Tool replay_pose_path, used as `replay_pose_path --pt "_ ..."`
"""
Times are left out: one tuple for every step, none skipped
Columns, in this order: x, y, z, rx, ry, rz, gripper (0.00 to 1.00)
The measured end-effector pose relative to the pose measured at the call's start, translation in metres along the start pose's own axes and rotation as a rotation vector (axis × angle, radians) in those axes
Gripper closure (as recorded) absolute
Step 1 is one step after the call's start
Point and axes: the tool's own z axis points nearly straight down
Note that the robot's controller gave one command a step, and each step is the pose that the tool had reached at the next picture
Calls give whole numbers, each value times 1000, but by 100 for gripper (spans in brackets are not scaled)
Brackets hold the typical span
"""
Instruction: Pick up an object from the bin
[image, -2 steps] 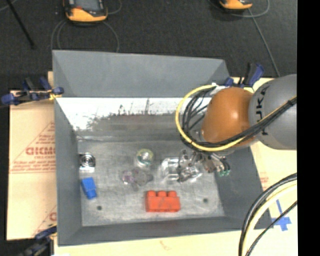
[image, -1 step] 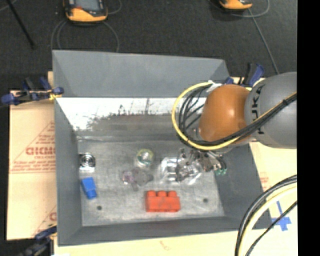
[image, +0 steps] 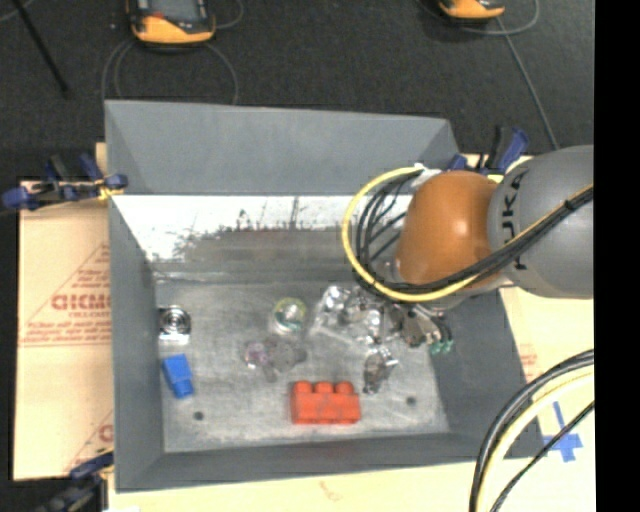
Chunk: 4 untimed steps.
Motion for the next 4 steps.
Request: replay_pose_path --pt "32 54 47 3 -6 -288 0" --pt "37 95 45 5 -17 -250 0" --pt "37 132 44 7 -26 -137 0" --pt "29 157 45 9 -23 -373 0"
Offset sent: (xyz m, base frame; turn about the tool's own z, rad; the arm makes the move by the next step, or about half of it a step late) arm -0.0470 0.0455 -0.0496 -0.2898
